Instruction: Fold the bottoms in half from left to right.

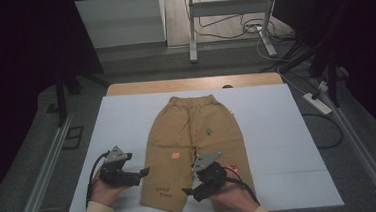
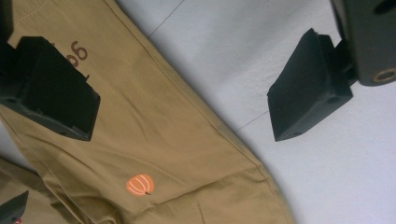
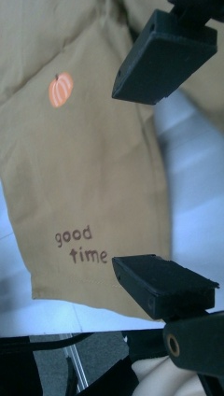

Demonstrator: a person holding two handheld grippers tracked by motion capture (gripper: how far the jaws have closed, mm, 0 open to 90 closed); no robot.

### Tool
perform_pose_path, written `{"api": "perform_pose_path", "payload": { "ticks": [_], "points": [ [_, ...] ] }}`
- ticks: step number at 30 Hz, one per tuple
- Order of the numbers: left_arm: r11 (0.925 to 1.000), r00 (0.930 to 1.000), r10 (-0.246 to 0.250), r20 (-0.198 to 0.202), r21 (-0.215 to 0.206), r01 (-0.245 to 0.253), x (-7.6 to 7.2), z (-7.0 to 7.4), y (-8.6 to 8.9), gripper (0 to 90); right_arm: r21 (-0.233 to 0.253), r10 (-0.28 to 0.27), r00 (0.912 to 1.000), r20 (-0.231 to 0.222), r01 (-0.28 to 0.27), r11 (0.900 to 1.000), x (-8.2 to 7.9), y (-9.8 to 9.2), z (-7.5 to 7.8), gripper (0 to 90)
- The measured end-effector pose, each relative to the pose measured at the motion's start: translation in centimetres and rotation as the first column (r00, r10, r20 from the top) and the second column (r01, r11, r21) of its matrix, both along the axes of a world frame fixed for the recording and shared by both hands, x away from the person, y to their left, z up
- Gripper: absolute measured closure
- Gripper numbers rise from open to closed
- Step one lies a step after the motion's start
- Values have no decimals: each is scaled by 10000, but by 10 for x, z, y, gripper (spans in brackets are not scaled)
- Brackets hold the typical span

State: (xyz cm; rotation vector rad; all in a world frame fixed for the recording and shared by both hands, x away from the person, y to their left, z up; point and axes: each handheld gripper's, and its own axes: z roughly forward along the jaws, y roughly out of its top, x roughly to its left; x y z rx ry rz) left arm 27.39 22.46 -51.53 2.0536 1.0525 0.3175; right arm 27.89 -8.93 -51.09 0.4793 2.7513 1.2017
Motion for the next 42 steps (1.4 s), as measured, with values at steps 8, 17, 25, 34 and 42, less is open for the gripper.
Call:
{"api": "perform_pose_path", "payload": {
  "ticks": [8,17,25,34,42],
  "points": [
    [10000,10000,-15,-14,62,15,1,0,0,92,-123,408,9992,-19,-408,9991,-4,19,-3,164],
    [10000,10000,33,-23,14,-33,1,0,1,93,-169,798,9968,-68,-799,9967,-9,36,-6,164],
    [9999,9999,158,-49,-59,-158,2,-1,5,93,-234,1116,9937,-92,-1118,9935,-14,50,-8,164],
    [9994,9995,304,-63,-154,-305,2,-2,9,93,-271,1535,9880,-143,-1538,9877,-19,75,-11,164],
    [9993,9993,364,-130,-111,-366,3,-2,12,94,-526,1741,9846,-143,-1746,9832,-23,91,-14,165]
  ]
}}
